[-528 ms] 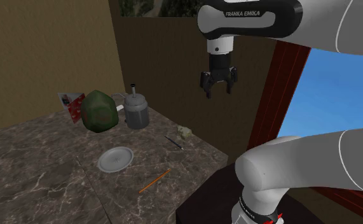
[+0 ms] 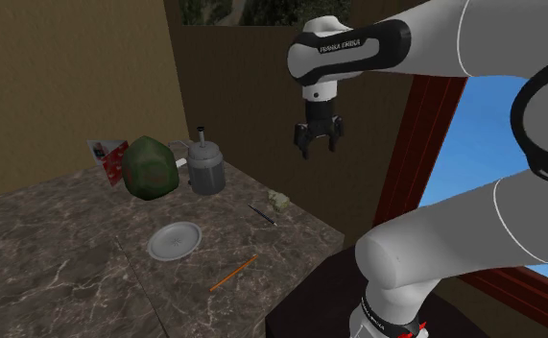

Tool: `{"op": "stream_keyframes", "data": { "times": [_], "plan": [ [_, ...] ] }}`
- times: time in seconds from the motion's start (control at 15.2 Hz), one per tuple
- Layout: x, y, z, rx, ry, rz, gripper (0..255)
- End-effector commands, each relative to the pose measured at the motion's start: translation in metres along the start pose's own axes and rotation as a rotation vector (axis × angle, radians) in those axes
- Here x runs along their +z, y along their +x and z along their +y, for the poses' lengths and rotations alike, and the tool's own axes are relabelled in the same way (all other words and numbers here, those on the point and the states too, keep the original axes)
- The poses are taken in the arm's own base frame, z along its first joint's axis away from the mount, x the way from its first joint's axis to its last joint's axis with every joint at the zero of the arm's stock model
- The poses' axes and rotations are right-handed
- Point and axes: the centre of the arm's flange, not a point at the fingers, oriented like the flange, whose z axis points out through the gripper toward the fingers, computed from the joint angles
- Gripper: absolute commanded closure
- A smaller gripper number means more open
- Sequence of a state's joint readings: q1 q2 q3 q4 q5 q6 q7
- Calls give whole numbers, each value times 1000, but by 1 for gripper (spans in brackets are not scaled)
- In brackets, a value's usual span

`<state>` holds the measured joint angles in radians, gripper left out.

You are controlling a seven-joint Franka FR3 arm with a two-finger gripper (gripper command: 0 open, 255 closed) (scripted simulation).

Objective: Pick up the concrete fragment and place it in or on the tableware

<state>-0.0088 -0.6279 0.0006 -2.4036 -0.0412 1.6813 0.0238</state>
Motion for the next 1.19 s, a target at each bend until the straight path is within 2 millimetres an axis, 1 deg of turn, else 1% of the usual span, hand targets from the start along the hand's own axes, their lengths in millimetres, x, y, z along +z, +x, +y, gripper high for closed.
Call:
{"op": "stream_keyframes", "data": {
  "times": [0.0, 0.53, 1.12],
  "plan": [
    [18, 21, 2, -26, 2, 2, 0],
    [88, 100, 0, -128, 10, 2, 0],
    [167, 188, -13, -243, 20, 2, 0]
  ]
}}
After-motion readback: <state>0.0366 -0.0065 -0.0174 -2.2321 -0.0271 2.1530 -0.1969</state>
